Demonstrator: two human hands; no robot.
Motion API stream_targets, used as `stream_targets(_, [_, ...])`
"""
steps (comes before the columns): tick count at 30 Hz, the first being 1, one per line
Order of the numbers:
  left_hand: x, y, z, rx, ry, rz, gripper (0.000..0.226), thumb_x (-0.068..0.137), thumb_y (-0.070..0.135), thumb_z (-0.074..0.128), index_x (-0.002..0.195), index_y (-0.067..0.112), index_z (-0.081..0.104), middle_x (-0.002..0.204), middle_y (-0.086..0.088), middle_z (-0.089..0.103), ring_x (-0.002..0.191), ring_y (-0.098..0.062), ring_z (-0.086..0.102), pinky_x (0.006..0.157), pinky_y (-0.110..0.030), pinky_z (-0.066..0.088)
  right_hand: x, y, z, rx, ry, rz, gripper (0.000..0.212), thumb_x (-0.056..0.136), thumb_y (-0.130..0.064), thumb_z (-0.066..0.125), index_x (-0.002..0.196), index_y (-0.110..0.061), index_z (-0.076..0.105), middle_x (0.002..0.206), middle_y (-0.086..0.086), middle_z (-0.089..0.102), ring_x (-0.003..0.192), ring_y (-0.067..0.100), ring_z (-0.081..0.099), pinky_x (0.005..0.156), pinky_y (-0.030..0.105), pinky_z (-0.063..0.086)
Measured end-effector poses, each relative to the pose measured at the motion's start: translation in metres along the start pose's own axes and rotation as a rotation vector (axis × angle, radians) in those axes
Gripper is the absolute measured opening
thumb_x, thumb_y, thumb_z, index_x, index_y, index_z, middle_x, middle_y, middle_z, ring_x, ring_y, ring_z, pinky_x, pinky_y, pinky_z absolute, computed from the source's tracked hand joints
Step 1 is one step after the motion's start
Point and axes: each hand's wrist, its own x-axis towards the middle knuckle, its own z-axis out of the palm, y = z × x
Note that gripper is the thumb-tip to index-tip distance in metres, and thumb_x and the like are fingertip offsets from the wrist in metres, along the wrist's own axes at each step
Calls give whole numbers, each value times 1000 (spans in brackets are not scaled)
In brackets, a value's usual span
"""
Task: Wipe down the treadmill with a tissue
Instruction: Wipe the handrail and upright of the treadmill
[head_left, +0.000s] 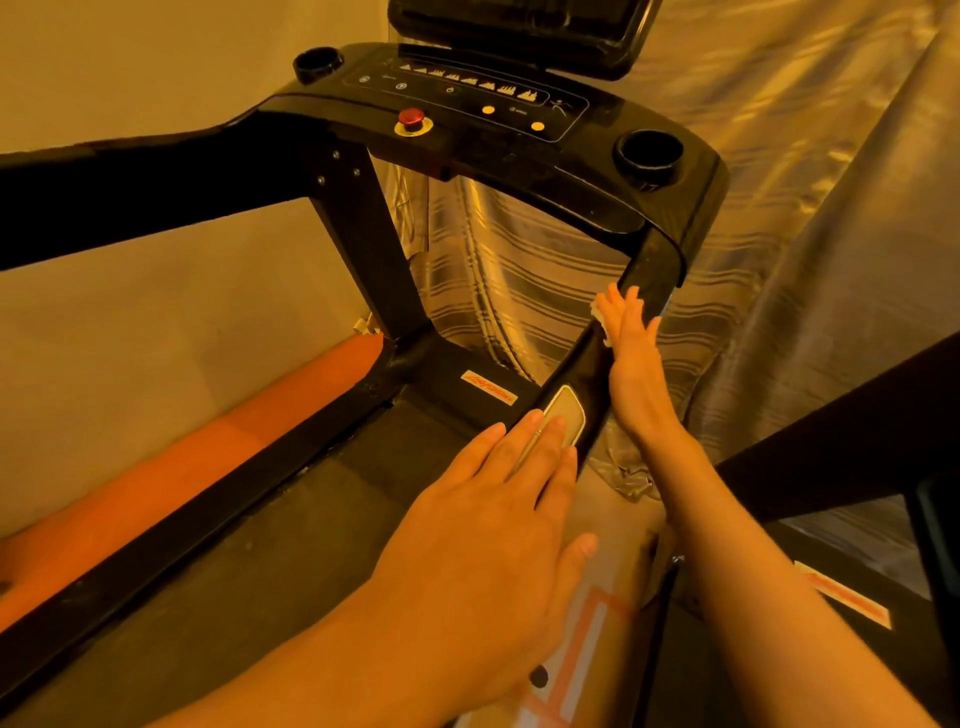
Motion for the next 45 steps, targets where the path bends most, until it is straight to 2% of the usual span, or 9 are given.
stream_targets(3, [-1, 2, 6, -49, -38, 13, 65, 105, 52, 12, 160, 18, 21, 170, -5, 10, 159, -22, 6, 122, -40, 0, -10, -25, -10, -40, 4, -70, 63, 109, -41, 19, 153, -1, 37, 162, 25, 35, 157, 41, 16, 125, 65, -6])
stream_targets(7, [-2, 5, 4, -55, -17, 32, 61, 100, 49, 35, 138, 13, 65, 151, -10, 55, 145, -25, 47, 124, -39, 30, -80, -64, -3, 15, -96, -324, 51, 112, -38, 32, 152, -9, 45, 160, 5, 42, 158, 21, 23, 129, 49, -6])
stream_targets(12, [-6, 6, -11, -38, -91, 6, 69, 111, 52, 16, 165, 15, -4, 171, -4, -19, 156, -18, -26, 113, -33, -29, 11, -15, -29, -299, -229, -252, 49, 101, -24, 29, 137, -7, 58, 140, 19, 60, 149, 34, 38, 126, 60, -5])
stream_targets(21, [-6, 4, -10, -60, -157, 21, 80, 108, 59, 19, 163, 9, -12, 171, -10, -21, 156, -22, -27, 126, -43, -18, -31, -50, -28, -323, -308, -509, 34, 108, -24, 36, 133, -17, 59, 134, 7, 61, 138, 21, 50, 127, 55, 12])
stream_targets(25, [-7, 2, -11, -70, -179, 38, 83, 109, 58, 23, 162, 6, -14, 170, -12, -21, 156, -25, -25, 126, -45, -16, 19, -24, -40, -432, -316, -341, 70, 111, -51, 11, 121, -8, 65, 121, 17, 67, 125, 40, 59, 123, 64, 15])
stream_targets(32, [-4, 0, -10, -82, -156, 65, 87, 109, 57, 28, 160, 2, -16, 169, -16, -22, 155, -28, -26, 115, -40, -27, -10, -56, -37, -338, -445, -535, 52, 111, -40, 21, 111, -13, 66, 110, -3, 63, 111, 12, 58, 128, 47, 11])
stream_targets(37, [-3, -1, -7, -99, -142, 61, 88, 108, 57, 32, 160, 1, -13, 169, -18, -21, 156, -31, -23, 121, -44, -21, 34, -40, -40, -325, -415, -273, 58, 110, -45, 16, 92, -16, 63, 94, 5, 64, 101, 29, 64, 128, 48, 11])
stream_targets(42, [-3, 0, -4, -108, -99, 45, 90, 108, 57, 34, 160, -1, -12, 170, -19, -17, 157, -31, -21, 119, -43, -23, -19, -65, -41, -305, -523, -505, 35, 108, -19, 31, 118, -17, 64, 115, -7, 62, 120, 10, 58, 129, 41, 10])
stream_targets(45, [-4, 0, -5, -98, -116, 56, 88, 108, 56, 30, 159, 0, -14, 169, -19, -21, 156, -31, -23, 118, -43, -24, 9, -49, -48, -368, -541, -447, 59, 112, -47, 13, 120, -17, 63, 119, 1, 64, 122, 19, 58, 128, 51, 10])
